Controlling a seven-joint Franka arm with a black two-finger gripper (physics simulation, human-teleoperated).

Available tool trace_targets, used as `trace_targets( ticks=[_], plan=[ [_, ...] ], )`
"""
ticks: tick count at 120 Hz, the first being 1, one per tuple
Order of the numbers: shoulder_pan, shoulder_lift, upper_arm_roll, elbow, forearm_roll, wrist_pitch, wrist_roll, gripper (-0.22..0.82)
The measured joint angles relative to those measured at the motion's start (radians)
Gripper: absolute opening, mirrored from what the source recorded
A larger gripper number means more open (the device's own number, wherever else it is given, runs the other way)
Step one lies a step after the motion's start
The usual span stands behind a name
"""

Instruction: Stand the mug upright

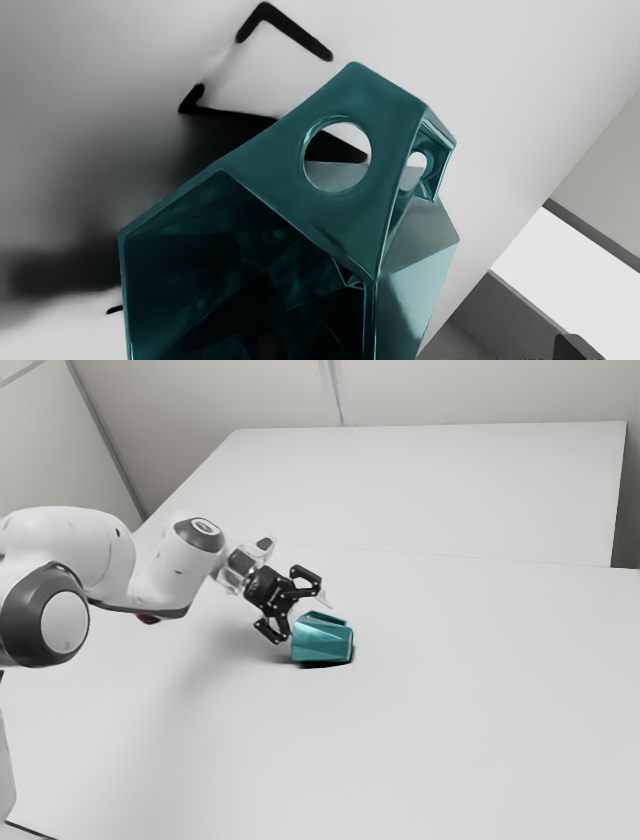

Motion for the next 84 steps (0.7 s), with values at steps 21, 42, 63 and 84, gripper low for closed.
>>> trace_targets(
  ticks=[21, 42, 63, 84],
  plan=[
    [-0.001, 0.003, -0.004, 0.007, 0.045, 0.009, -0.001, 0.15],
    [-0.003, -0.002, -0.005, 0.016, 0.077, 0.014, -0.007, -0.01],
    [-0.013, -0.008, -0.005, 0.049, 0.083, 0.015, -0.012, -0.11],
    [-0.029, -0.025, -0.014, 0.05, 0.109, 0.02, -0.016, -0.12]
  ],
)
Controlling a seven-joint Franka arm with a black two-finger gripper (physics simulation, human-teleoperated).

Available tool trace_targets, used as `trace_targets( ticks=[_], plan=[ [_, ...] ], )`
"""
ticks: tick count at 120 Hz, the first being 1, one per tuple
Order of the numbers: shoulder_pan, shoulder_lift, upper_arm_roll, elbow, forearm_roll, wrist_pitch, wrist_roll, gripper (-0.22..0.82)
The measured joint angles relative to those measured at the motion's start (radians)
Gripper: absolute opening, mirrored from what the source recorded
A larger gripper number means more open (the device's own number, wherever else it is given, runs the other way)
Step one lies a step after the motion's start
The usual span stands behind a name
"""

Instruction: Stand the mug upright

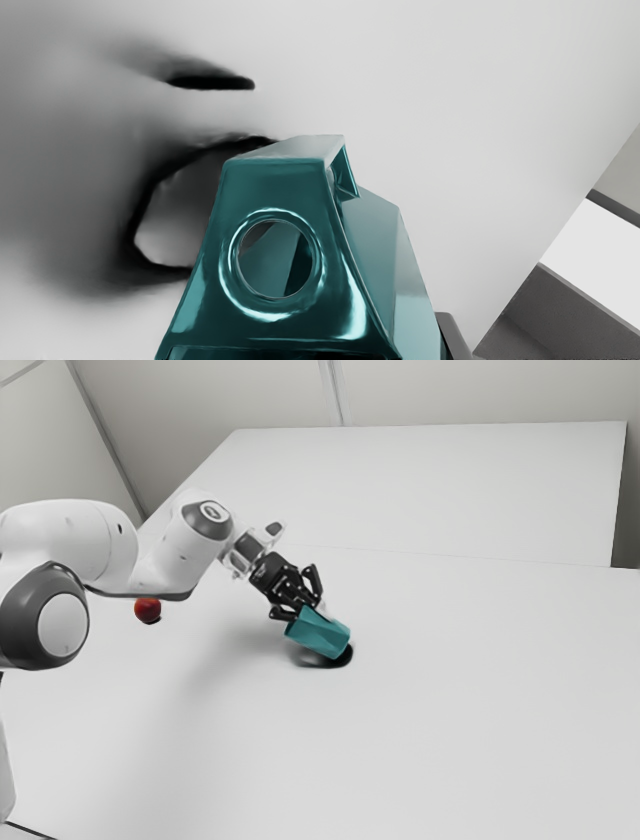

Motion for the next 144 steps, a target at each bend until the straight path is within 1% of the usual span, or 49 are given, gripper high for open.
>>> trace_targets(
  ticks=[8, 17, 44, 62, 85, 104, 119, 144],
  plan=[
    [-0.021, -0.045, -0.01, 0.0, 0.074, 0.014, -0.002, -0.12],
    [-0.042, -0.087, -0.014, -0.001, 0.206, 0.039, -0.003, -0.13],
    [-0.075, -0.176, -0.037, -0.018, 0.591, 0.12, -0.017, -0.14],
    [-0.086, -0.231, -0.04, -0.089, 0.742, 0.158, -0.042, -0.15],
    [-0.099, -0.312, -0.042, -0.207, 0.819, 0.2, -0.088, -0.17],
    [-0.1, -0.334, -0.045, -0.26, 0.837, 0.224, -0.129, -0.17],
    [-0.1, -0.325, -0.045, -0.273, 0.842, 0.239, -0.158, -0.17],
    [-0.1, -0.259, -0.045, -0.282, 0.845, 0.283, -0.194, -0.17]
  ],
)
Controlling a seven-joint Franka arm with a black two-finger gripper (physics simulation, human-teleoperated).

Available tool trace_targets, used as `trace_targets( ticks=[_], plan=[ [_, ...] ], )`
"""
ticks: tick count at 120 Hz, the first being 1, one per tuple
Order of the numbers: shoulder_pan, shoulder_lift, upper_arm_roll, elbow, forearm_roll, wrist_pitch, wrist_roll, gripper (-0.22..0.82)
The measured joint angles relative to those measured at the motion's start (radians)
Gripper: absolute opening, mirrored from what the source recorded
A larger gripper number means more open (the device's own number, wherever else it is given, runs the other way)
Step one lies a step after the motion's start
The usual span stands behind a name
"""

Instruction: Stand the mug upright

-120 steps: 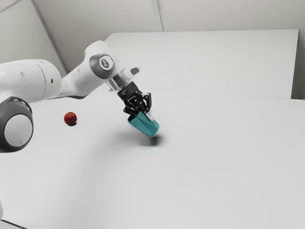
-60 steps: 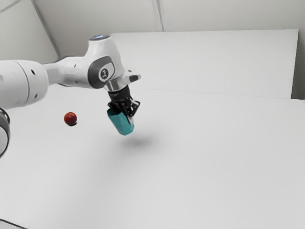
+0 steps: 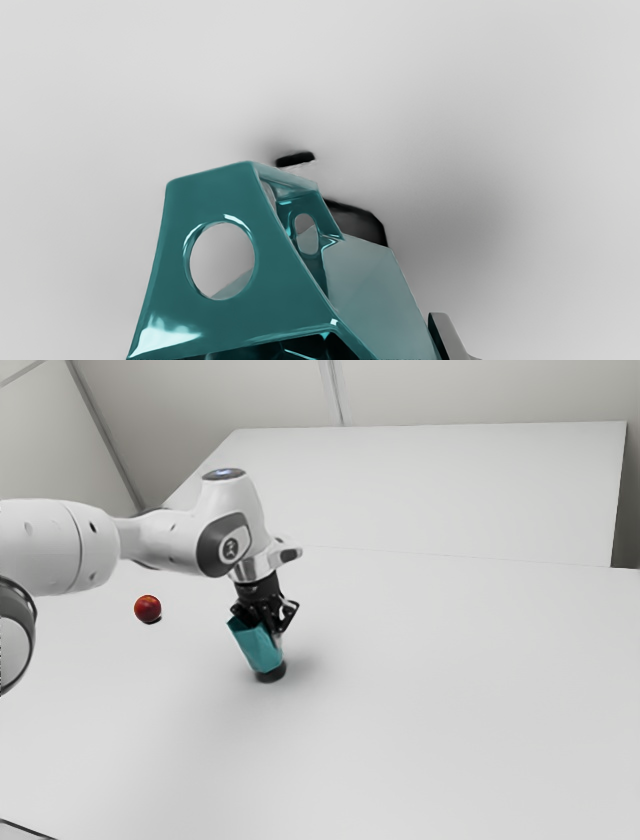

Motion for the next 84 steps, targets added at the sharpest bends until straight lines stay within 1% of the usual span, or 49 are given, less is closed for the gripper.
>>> trace_targets(
  ticks=[24, 40, 58, 64, 73, 84],
  plan=[
    [0.003, 0.034, 0.0, 0.0, 0.001, 0.029, -0.026, -0.17],
    [0.003, 0.041, 0.0, 0.0, 0.001, 0.041, -0.039, -0.18],
    [0.002, 0.033, 0.001, 0.0, -0.008, 0.044, -0.041, 0.15],
    [0.001, 0.026, 0.001, 0.001, -0.01, 0.043, -0.041, 0.25],
    [0.001, 0.01, 0.001, 0.001, -0.011, 0.041, -0.042, 0.35],
    [0.0, -0.018, 0.001, 0.001, -0.012, 0.037, -0.042, 0.44]
  ],
)
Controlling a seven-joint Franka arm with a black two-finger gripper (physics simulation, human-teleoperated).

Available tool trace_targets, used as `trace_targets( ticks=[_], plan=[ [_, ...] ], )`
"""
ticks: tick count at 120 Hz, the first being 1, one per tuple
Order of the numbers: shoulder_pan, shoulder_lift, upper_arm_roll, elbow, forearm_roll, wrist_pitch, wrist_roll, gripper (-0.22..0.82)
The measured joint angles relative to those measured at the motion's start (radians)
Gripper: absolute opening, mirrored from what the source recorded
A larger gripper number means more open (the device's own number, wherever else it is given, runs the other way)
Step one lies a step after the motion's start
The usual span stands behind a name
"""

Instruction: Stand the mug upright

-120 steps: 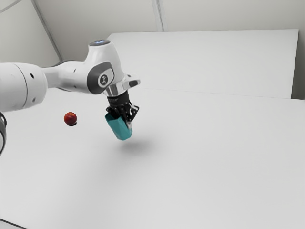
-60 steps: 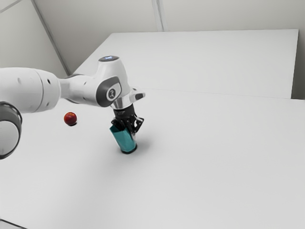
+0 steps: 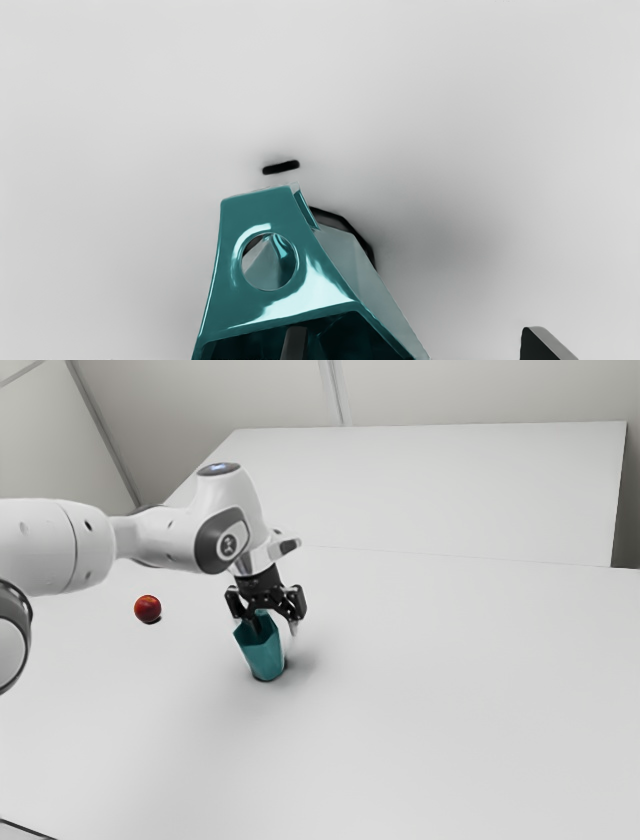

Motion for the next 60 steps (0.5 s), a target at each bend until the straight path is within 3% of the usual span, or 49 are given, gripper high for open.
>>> trace_targets(
  ticks=[28, 60],
  plan=[
    [-0.004, -0.081, 0.0, 0.019, -0.002, -0.021, 0.003, 0.55],
    [-0.038, -0.149, 0.0, 0.212, 0.086, -0.161, 0.043, 0.59]
  ],
)
